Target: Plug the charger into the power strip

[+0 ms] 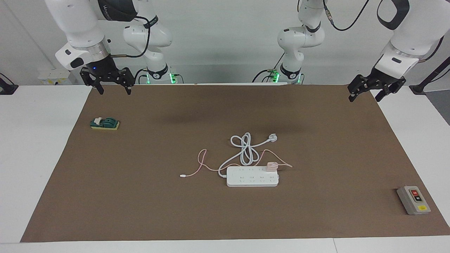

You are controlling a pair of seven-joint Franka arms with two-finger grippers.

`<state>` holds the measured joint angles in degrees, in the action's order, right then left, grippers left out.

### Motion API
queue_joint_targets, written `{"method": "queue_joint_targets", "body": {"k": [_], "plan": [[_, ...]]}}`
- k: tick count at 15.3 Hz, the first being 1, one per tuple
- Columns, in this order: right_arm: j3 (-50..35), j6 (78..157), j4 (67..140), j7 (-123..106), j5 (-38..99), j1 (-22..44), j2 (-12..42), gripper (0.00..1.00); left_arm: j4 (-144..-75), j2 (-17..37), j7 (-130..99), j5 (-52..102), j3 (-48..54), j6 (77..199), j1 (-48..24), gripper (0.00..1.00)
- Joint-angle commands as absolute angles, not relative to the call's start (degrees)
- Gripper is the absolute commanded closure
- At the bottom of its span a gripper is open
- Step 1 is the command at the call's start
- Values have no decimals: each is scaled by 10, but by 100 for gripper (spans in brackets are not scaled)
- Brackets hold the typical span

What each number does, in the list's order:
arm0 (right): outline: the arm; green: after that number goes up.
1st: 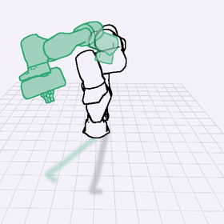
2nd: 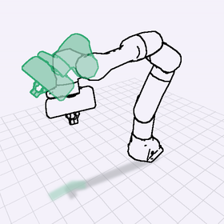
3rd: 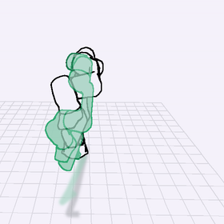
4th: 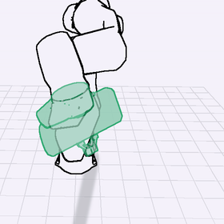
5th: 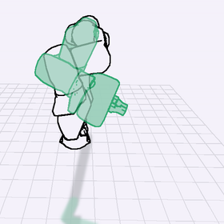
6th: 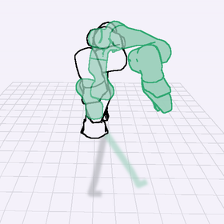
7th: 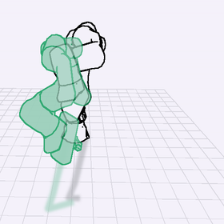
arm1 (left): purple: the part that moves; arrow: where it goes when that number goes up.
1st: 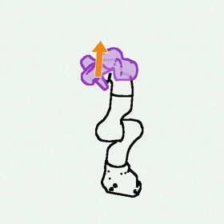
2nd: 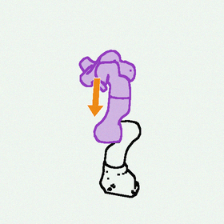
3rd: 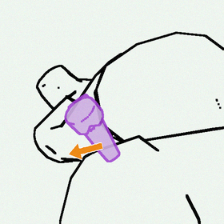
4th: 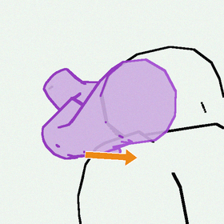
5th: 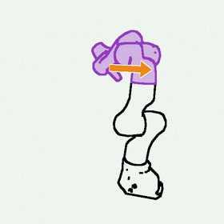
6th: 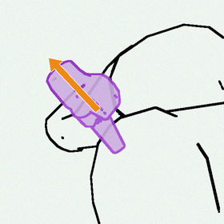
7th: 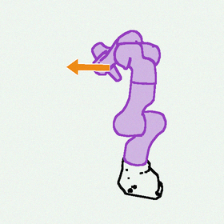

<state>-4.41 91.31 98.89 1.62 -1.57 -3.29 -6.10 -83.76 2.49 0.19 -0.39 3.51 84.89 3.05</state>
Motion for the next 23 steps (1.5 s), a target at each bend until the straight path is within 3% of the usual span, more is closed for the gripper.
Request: {"method": "queue_joint_targets", "body": {"k": [1,23], "plan": [[-47,916,996,19,-14,-35,-69,0,-874,-3,-54,4,38,815,41,0],[-47,916,996,19,-14,-36,-69,0,-919,-26,-42,4,40,902,36,0]]}}
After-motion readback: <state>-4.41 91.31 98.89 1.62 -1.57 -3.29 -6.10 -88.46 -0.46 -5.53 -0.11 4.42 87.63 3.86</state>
